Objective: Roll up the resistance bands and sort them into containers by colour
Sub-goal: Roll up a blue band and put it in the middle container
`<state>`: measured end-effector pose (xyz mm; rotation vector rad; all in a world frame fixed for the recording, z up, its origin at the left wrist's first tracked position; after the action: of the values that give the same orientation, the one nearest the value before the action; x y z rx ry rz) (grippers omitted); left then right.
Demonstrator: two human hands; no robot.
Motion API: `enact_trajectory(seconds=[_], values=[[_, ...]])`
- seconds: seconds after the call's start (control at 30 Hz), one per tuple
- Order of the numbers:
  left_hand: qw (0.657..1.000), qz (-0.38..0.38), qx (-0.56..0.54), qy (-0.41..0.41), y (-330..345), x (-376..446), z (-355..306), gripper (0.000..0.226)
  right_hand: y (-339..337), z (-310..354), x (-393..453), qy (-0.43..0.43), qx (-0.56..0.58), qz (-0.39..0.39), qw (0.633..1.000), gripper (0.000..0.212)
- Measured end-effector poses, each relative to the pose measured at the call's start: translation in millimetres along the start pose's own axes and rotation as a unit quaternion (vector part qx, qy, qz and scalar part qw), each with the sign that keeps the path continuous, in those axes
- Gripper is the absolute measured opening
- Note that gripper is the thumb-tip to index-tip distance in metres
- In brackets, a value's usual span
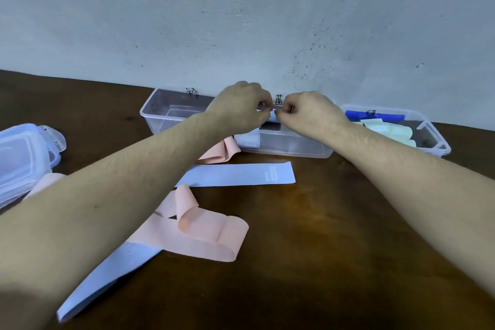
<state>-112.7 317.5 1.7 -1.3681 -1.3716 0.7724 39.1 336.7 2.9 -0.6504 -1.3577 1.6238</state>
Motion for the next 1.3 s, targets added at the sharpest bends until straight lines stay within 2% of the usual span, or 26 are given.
enact_trajectory(seconds=[0.17, 0.33, 0.4, 0.5, 0.7, 0.77, 0.83, 0.9, 1.0, 1.1, 1.13, 1.2, 1.27, 1.3], values=[[0.999, -0.024, -0.041, -0.016, 4, -57, -8, 0.018, 20, 9, -39, -0.015, 0.018, 0.077, 0.997, 0.019], [0.997, 0.054, -0.007, -0.053, 36, -85, -3, 0.017, 42, -2, -68, 0.060, -0.004, 0.162, 0.985, 0.041], [0.994, 0.080, -0.024, -0.074, 49, -90, 2, 0.019, 50, -6, -74, 0.090, -0.012, 0.178, 0.980, 0.044], [0.990, 0.101, -0.044, -0.083, 61, -95, 4, 0.027, 58, -8, -76, 0.085, 0.018, 0.155, 0.984, 0.031], [0.988, 0.103, -0.070, -0.091, 63, -92, -2, 0.056, 53, -4, -96, 0.041, 0.184, 0.073, 0.979, 0.016], [0.987, 0.124, -0.074, -0.076, 62, -91, -9, 0.051, 48, -4, -106, 0.032, 0.201, 0.043, 0.978, 0.017], [0.985, 0.146, -0.070, -0.055, 62, -91, -19, 0.032, 41, -8, -115, 0.042, 0.227, 0.004, 0.973, 0.018], [0.986, 0.144, -0.078, -0.041, 59, -92, -30, 0.012, 33, -11, -125, 0.054, 0.273, -0.027, 0.960, 0.018], [0.984, 0.130, -0.117, -0.041, 55, -93, -53, 0.022, 19, -19, -141, 0.079, 0.328, -0.097, 0.936, 0.012], [0.970, 0.115, -0.201, -0.073, 49, -96, -78, 0.024, 6, -27, -156, 0.098, 0.447, -0.163, 0.874, 0.008], [0.959, 0.115, -0.243, -0.086, 47, -97, -87, 0.025, 4, -29, -161, 0.112, 0.488, -0.164, 0.850, 0.009], [0.939, 0.108, -0.309, -0.100, 42, -102, -106, 0.025, 3, -34, -173, 0.134, 0.560, -0.123, 0.808, 0.024], [0.917, 0.103, -0.365, -0.121, 40, -108, -126, 0.020, 3, -36, -189, 0.139, 0.593, -0.066, 0.790, 0.035], [0.899, 0.104, -0.402, -0.137, 40, -110, -136, 0.017, 3, -38, -197, 0.132, 0.593, -0.041, 0.794, 0.036]])
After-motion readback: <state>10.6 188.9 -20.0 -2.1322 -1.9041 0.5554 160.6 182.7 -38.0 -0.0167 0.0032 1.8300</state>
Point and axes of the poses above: each hand's wrist, its own x-axis towards the middle knuckle, its own y-axis out of the palm, z = x × y, the point moved 4 cm from there along x, towards the middle knuckle, and after that the axes turned 8 degrees about -y, right-handed, at the moved point
